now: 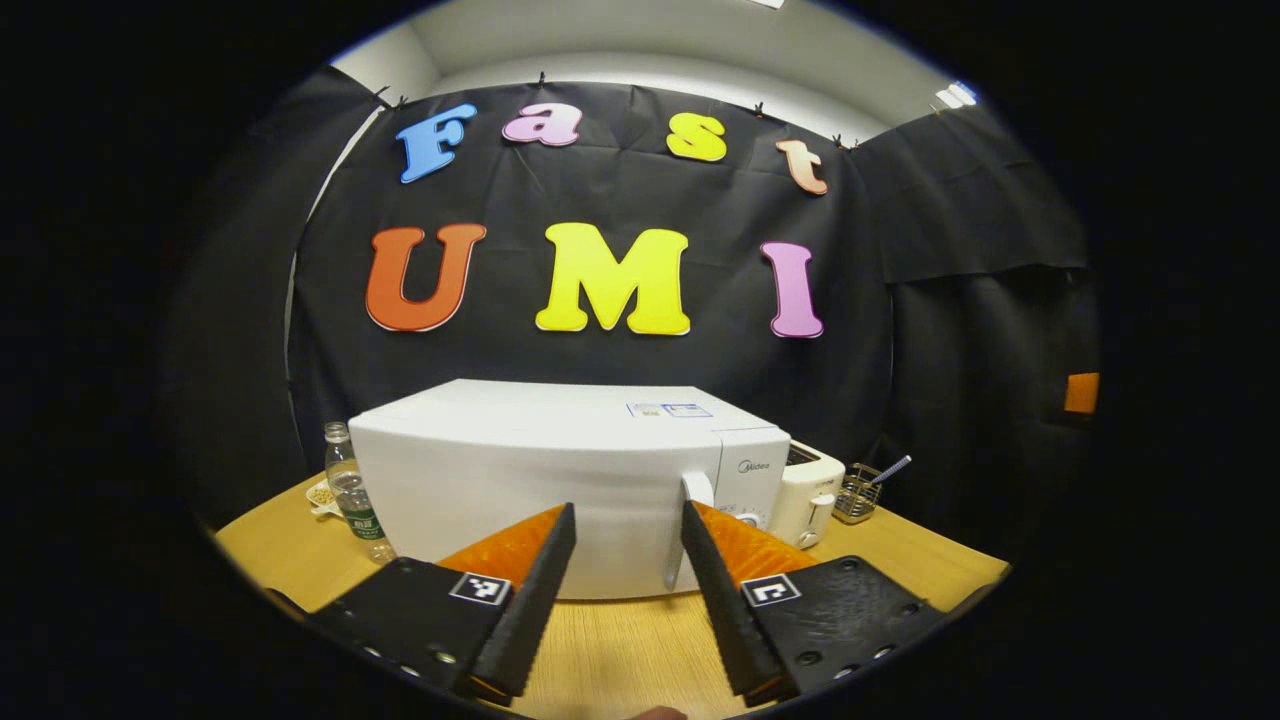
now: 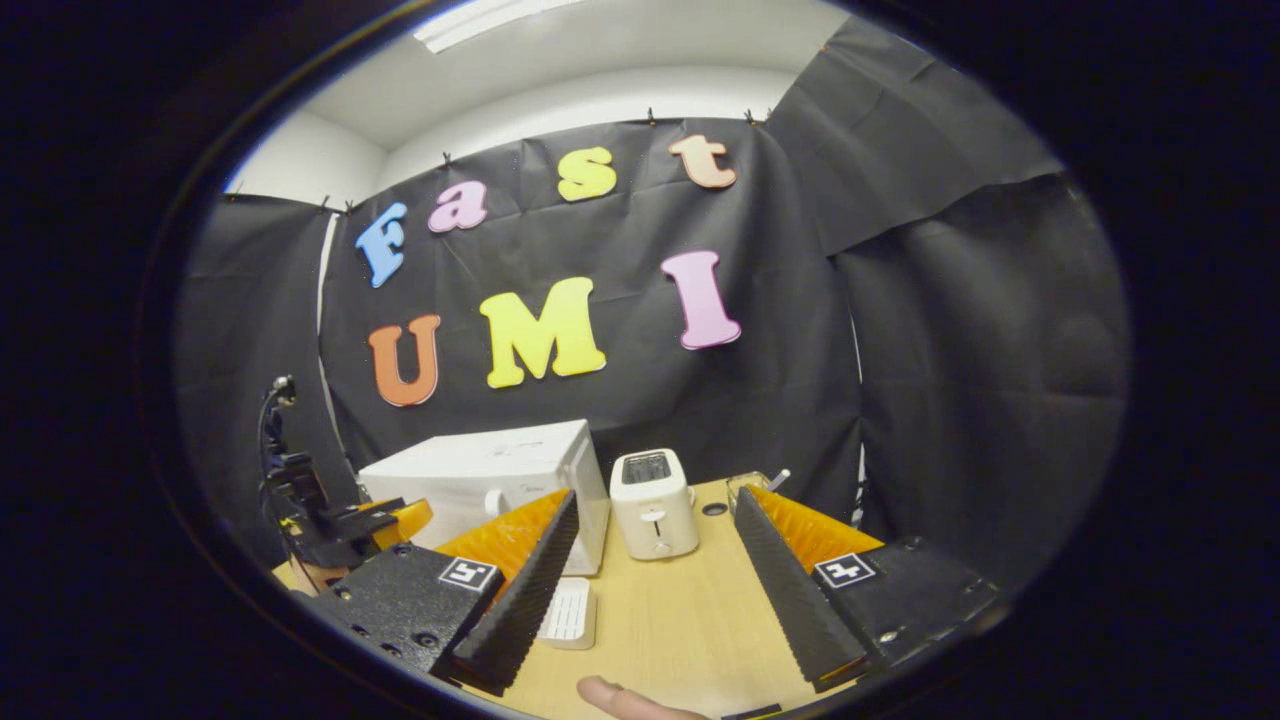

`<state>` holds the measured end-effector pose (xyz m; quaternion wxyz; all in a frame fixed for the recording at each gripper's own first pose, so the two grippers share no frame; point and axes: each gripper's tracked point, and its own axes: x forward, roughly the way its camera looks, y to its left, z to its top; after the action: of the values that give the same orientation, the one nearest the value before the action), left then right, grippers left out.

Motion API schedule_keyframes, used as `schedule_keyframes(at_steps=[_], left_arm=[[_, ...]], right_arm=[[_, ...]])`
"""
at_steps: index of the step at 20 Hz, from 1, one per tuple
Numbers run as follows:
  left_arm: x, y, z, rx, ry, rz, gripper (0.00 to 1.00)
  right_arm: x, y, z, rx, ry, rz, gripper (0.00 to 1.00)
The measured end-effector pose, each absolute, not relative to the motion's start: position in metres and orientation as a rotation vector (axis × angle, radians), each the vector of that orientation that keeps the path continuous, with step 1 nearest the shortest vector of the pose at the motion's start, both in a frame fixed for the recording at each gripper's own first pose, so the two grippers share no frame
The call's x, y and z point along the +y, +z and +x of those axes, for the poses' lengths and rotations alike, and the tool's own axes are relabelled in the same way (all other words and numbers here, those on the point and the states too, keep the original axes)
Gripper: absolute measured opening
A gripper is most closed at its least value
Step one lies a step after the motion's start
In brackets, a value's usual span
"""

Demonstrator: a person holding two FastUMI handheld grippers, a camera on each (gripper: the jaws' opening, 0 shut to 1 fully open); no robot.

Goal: Open the microwave oven with the left hand, put the food in, and close the microwave oven.

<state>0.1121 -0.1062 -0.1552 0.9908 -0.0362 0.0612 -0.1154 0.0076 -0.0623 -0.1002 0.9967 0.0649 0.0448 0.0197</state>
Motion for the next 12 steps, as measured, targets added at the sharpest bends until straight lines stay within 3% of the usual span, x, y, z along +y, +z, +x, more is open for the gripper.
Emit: schedule_keyframes(at_steps=[1, 5, 6, 7, 8, 9, 10, 12], left_arm=[[-0.105, -0.148, 0.101, 0.121, -0.228, -0.074, 0.92], [-0.095, -0.116, 0.063, 0.129, -0.215, -0.059, 0.96], [-0.092, -0.110, 0.054, 0.128, -0.210, -0.054, 0.96], [-0.089, -0.103, 0.047, 0.129, -0.200, -0.052, 0.96], [-0.084, -0.097, 0.040, 0.129, -0.189, -0.051, 0.96], [-0.081, -0.092, 0.032, 0.127, -0.187, -0.044, 0.96], [-0.081, -0.086, 0.023, 0.125, -0.193, -0.034, 0.96], [-0.075, -0.073, 0.006, 0.110, -0.189, -0.030, 0.96]], right_arm=[[-0.060, -0.096, 0.003, 0.081, 0.040, 0.124, 1.00], [-0.050, -0.082, -0.016, 0.053, 0.051, 0.109, 1.00], [-0.049, -0.079, -0.020, 0.049, 0.052, 0.108, 0.89], [-0.047, -0.077, -0.024, 0.044, 0.052, 0.105, 1.00], [-0.046, -0.074, -0.028, 0.039, 0.051, 0.101, 0.89], [-0.046, -0.071, -0.032, 0.034, 0.048, 0.097, 1.00], [-0.044, -0.067, -0.036, 0.028, 0.046, 0.092, 0.89], [-0.039, -0.060, -0.046, 0.017, 0.054, 0.088, 0.89]])
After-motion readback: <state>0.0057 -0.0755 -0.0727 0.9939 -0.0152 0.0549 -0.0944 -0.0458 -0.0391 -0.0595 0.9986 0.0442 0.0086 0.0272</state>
